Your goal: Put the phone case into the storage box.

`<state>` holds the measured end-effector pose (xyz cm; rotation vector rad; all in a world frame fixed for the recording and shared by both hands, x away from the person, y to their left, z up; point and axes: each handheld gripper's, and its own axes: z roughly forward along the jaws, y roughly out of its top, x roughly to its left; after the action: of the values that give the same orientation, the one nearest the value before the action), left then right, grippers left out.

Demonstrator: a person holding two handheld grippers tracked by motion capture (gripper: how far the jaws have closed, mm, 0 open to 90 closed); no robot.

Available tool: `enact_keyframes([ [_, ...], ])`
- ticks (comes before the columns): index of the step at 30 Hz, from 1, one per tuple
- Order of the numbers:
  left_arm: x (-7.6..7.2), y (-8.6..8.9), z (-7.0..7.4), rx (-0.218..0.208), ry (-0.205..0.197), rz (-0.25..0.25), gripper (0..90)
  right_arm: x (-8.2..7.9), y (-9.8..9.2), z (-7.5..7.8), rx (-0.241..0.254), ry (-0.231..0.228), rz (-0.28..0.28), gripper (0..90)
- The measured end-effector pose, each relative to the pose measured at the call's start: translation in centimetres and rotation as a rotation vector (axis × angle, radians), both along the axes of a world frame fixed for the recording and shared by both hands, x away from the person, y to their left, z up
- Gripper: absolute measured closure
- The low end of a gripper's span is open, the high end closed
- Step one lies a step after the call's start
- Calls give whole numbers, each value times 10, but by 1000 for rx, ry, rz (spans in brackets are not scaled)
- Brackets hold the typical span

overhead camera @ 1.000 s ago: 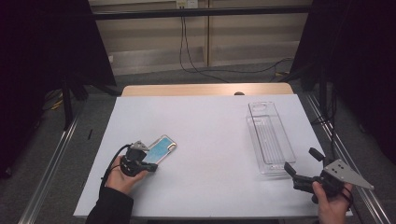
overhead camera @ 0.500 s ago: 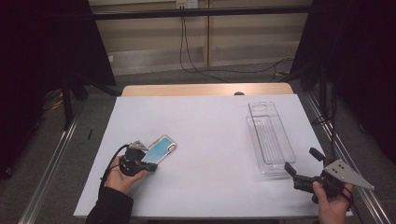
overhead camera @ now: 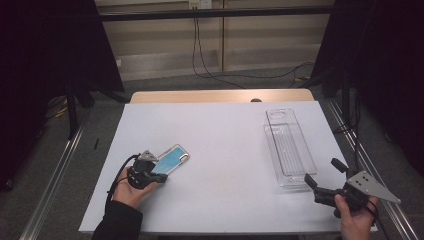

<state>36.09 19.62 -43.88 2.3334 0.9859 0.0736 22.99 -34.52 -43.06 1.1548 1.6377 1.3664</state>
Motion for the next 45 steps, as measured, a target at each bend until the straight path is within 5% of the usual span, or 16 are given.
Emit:
enact_keyframes([
  [13,-15,2,16,-149,-166,0,831,0,0,0,-1,-2,0,0],
  [20,-20,4,23,-188,-248,20,585,0,0,0,0,-2,0,0],
  [26,-23,4,29,-212,-326,59,264,0,0,0,0,-2,0,0],
  [31,-27,6,35,-246,-392,79,116,0,0,0,2,-2,1,0],
  [34,-26,8,38,-274,-411,93,31,0,0,0,0,-3,1,0],
  [39,-22,11,40,-270,-443,130,35,0,0,0,0,-2,0,0],
  [45,-6,18,36,-266,-365,134,69,0,0,0,1,-1,0,0],
])
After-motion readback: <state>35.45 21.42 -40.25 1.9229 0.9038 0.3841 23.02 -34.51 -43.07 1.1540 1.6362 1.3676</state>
